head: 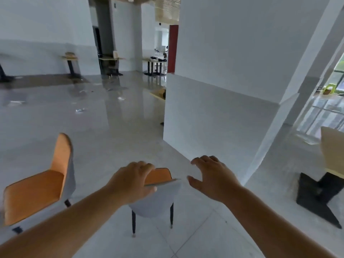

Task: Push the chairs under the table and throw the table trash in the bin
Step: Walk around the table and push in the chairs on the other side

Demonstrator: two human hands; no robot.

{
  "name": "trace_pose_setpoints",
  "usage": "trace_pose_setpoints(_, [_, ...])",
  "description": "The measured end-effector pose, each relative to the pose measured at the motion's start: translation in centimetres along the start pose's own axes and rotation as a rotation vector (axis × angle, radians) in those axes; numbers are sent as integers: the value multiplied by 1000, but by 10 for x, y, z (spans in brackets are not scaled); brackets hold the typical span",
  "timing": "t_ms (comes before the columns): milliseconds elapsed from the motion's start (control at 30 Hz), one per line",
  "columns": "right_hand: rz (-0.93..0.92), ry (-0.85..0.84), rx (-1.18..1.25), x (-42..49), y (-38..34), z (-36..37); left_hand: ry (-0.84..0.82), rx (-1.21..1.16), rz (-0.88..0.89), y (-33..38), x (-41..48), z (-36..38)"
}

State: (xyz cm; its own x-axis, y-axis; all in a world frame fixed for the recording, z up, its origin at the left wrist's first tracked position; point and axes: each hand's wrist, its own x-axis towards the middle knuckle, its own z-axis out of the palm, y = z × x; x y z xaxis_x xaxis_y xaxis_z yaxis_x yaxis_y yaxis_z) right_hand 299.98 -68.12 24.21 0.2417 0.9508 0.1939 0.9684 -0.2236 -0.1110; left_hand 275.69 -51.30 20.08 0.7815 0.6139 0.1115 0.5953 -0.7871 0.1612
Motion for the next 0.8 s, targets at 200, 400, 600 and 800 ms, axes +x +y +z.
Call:
trace_pose_setpoints(200, [-63,-187,19,103,38,106,-101,-120,-208,-74,84,94])
trace_pose_setpoints(400, [-124,-361,24,178,77,215,-266,-134,-300,-124,147,189])
trace_pose_setpoints(600, [-236,-549,81,234,102,335,-400,-185,-422,-154,172,279])
trace_pose_setpoints(800, [-259,-689,69,262,111,412,-356,-211,-513,-152,186,335])
